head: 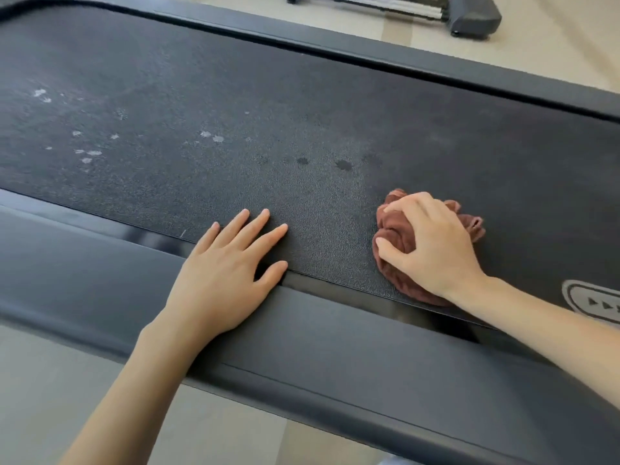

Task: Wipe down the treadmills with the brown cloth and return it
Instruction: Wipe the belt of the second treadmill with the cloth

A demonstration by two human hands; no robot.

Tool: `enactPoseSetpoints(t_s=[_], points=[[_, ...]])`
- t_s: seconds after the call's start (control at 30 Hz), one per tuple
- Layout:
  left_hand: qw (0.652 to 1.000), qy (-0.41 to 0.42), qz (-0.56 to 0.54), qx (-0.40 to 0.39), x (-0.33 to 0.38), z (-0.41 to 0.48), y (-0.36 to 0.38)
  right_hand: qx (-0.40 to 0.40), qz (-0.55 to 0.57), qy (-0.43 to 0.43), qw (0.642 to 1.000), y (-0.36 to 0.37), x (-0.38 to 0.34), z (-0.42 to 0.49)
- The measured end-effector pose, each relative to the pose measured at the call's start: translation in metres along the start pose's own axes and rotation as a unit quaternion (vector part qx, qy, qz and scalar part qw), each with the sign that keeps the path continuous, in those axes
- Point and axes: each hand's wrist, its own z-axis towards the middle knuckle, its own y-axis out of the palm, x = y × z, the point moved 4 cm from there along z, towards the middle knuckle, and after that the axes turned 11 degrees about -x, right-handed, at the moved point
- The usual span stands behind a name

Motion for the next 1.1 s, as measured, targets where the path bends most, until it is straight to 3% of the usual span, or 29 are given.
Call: enactPoseSetpoints(t_s=[0.27,0.43,0.6,0.87,1.1], points=[[0.999,-0.017,-0.020,0.021,-0.003,-0.001,-0.001,-0.001,-0.009,-0.074,0.997,0.032,-0.021,0.142],[0.998,-0.041,-0.037,0.036,-0.002,-0.001,-0.005,0.001,-0.023,-0.051,0.998,0.045,-0.037,0.202],[0.994,-0.092,-0.035,0.050,-0.004,-0.003,-0.005,-0.007,-0.012,-0.103,0.995,0.039,-0.040,0.172],[0.986,-0.154,-0.017,0.054,-0.008,-0.006,-0.005,-0.043,0.029,-0.229,0.972,0.025,-0.062,0.025],[0.988,-0.140,-0.014,0.057,-0.011,-0.004,-0.001,-0.051,0.023,-0.227,0.972,0.026,-0.069,0.048]])
